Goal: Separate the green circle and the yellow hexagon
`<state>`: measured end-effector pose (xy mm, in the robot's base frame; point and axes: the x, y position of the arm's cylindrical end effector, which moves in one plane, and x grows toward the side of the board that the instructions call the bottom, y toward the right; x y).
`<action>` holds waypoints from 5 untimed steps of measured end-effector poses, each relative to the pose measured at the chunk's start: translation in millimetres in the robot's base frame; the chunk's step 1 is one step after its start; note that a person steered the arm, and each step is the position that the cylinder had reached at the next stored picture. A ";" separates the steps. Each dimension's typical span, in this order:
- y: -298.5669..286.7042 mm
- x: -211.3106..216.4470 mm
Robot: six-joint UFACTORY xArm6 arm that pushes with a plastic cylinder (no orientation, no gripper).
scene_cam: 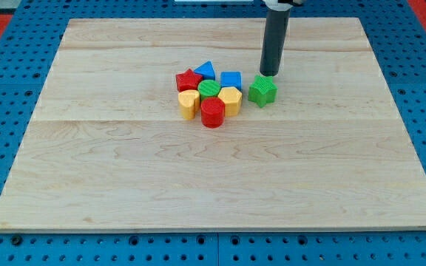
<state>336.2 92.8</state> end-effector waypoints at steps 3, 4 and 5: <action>16.3 5.4; 38.8 26.0; 51.2 64.6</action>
<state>400.7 143.9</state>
